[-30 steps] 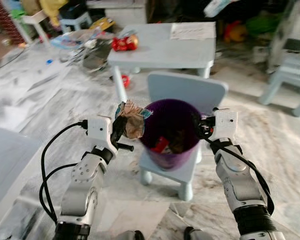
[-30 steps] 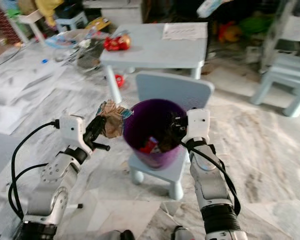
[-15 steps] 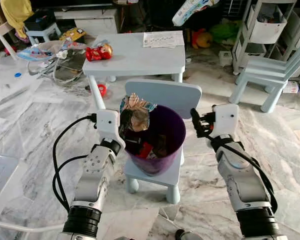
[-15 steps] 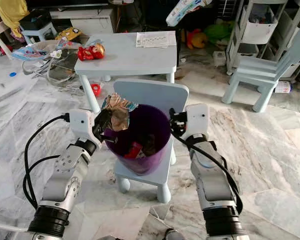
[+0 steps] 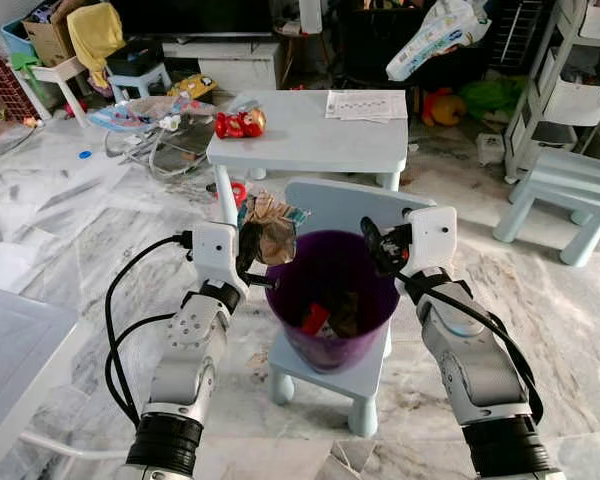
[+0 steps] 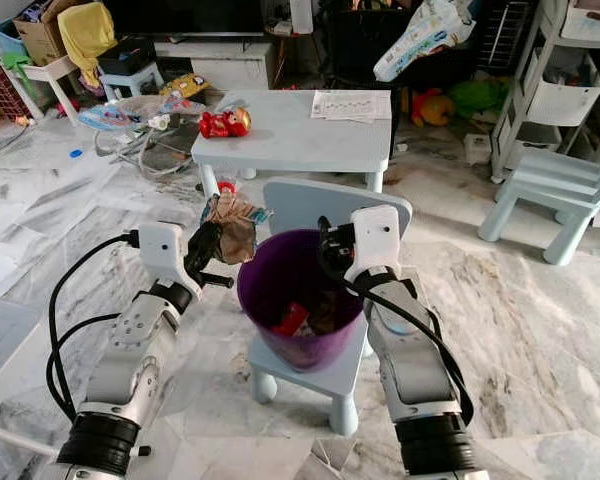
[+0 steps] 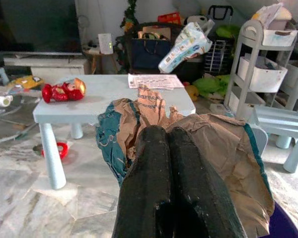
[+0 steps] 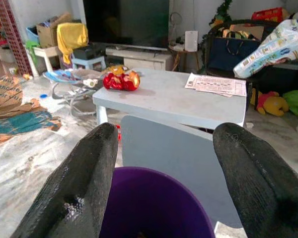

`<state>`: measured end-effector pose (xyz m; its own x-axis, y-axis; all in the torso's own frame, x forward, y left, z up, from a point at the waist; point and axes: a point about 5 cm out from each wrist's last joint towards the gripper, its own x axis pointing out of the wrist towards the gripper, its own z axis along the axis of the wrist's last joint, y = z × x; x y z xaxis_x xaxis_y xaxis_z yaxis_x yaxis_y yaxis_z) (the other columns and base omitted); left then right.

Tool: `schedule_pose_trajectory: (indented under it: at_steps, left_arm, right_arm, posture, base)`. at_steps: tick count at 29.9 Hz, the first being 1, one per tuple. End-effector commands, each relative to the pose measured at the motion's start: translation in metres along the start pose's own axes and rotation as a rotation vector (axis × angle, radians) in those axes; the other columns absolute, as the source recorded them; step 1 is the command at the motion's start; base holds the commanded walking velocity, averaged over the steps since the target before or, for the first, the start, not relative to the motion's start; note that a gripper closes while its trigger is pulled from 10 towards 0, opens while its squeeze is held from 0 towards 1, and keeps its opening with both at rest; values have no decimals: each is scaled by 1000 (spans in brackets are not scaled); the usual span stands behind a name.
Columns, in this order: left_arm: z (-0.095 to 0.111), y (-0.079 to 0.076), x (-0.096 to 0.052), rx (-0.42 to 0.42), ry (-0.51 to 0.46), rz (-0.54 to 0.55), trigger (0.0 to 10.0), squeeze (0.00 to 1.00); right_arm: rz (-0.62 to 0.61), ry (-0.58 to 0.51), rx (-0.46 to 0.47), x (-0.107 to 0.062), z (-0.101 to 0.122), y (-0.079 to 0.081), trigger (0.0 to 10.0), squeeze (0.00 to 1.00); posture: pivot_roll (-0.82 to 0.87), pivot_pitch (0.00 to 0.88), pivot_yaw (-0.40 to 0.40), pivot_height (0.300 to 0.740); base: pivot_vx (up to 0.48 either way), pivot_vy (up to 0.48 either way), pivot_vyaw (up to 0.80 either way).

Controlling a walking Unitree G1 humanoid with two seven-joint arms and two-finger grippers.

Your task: Picking trash to rubbish bin

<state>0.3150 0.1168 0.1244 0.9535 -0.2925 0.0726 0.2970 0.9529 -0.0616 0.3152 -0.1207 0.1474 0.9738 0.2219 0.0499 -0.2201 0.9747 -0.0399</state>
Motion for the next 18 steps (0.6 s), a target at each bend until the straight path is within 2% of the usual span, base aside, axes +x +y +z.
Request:
schedule_pose_trajectory:
  at_steps: [1, 18]
  left_arm:
    - [-1, 4, -3, 14, 8, 10, 10000, 0]
    - [-7, 0, -7, 28, 34, -4, 10000, 0]
  right_arm:
    - [12, -14, 3, 1, 5, 4, 10000, 0]
    - [9, 6, 3, 1, 3, 4, 10000, 0]
  posture:
    - [-104, 59, 73, 740]
    - [-100, 75, 75, 740]
  base:
    - [277, 0, 0]
    - [317, 0, 0]
